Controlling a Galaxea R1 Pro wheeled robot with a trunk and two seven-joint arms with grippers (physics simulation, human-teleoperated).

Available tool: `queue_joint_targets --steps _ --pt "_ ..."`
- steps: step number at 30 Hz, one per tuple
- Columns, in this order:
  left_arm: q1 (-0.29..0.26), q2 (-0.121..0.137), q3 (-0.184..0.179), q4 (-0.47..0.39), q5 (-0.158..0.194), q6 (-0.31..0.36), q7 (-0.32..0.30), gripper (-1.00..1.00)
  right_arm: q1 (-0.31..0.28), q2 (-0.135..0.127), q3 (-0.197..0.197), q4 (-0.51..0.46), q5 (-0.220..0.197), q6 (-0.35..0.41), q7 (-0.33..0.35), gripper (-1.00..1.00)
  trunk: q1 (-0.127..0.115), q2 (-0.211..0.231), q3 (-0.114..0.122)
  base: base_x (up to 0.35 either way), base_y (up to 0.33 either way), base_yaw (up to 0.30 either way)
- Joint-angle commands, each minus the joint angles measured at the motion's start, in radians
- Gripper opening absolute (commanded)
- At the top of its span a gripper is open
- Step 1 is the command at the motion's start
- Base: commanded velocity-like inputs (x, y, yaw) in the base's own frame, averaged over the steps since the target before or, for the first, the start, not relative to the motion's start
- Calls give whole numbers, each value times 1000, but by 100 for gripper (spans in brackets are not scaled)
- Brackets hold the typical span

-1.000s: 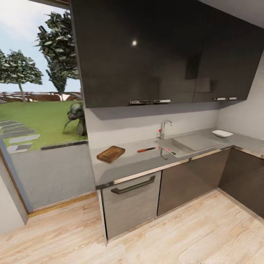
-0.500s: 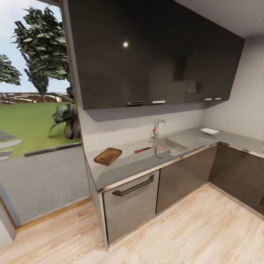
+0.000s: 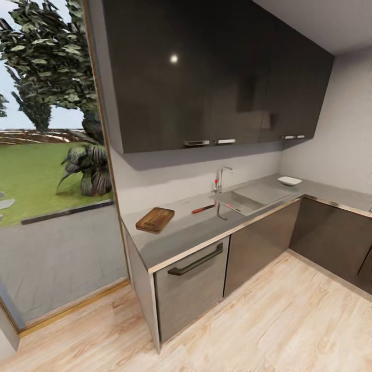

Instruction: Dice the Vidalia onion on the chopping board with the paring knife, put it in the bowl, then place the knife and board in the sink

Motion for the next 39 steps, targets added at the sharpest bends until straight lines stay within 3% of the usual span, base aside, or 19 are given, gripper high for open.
queue_joint_targets --steps 1,21,39 --pt "0 0 -1 0 5 -2 -1 100 0 1 -3 1 1 -3 0 100 0 -1 -1 0 318 -118" --pt "0 0 -1 3 5 -3 -1 100 0 1 -2 1 1 -5 2 100 0 -1 -19 0 315 -90" --pt "0 -1 -2 3 5 -4 -1 100 0 0 -1 1 2 -5 4 100 0 -1 -19 0 88 -1"
